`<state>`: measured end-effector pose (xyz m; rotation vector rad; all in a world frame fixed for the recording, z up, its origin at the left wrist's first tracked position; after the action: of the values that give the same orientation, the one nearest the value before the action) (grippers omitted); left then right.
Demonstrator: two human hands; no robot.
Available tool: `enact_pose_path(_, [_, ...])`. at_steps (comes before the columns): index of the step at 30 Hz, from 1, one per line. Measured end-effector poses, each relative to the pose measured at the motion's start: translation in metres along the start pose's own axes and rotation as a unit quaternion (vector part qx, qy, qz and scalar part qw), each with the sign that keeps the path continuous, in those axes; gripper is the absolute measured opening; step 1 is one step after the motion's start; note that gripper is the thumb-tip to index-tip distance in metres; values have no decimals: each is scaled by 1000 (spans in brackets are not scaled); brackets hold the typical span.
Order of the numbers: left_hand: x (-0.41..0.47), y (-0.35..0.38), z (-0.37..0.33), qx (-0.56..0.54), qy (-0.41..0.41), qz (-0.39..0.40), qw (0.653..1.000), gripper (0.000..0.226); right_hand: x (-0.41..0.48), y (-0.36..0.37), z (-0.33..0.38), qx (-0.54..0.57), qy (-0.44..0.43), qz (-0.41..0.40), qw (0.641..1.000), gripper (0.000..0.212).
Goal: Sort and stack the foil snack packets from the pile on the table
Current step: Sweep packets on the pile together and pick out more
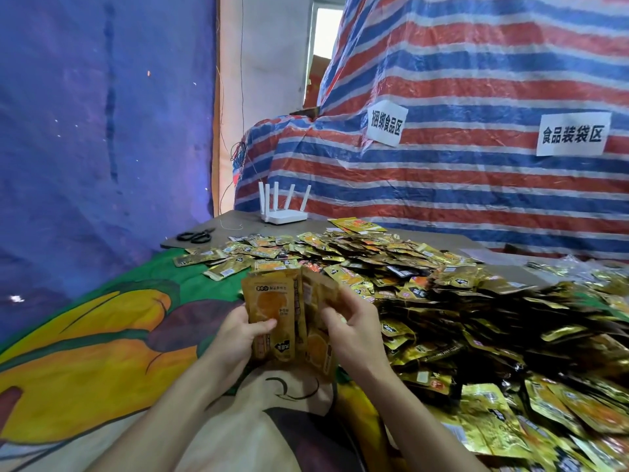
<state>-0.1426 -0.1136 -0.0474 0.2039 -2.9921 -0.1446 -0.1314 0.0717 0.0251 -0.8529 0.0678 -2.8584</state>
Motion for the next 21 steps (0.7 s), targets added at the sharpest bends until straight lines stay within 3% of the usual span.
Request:
enact_pose_path(4, [-6, 7, -15, -8, 44, 8, 999, 35, 1, -5, 5, 59, -16, -26, 998, 13])
enact_pose_path(7, [-10, 13, -24, -14, 71, 14, 997, 43, -1, 6, -6, 36, 39, 17, 998, 14])
enact_pose_path(9, [-9, 8, -27, -24, 80, -21, 996, 33, -3, 12, -11, 8, 68, 54, 996, 22])
enact_pose_path(13, [-5, -15, -30, -62, 87, -111, 988, 16, -9, 20, -35, -204, 113, 141, 962, 47])
enact_pose_path(16, [-4, -30, -31, -128, 80, -156, 976, 16, -7, 12, -37, -307, 113, 94, 940, 32])
enact_pose_path(18, [-3, -34, -31, -157, 75, -162, 971, 15, -4, 13, -32, -300, 82, 78, 947, 27])
enact_pose_path(21, [-4, -28, -33, -154, 76, -135, 976, 19, -12, 32, -39, -237, 113, 167, 950, 48])
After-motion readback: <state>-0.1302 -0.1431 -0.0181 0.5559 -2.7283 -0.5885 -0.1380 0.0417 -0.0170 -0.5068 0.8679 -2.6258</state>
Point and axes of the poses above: each hand's wrist, its own x-axis towards the middle knuckle, its own y-axis out of the palm, z = x × y, the point moved 8 cm from there along x, towards the middle knuckle, and after that the axes turned 7 degrees about x, right-handed, at the moved point
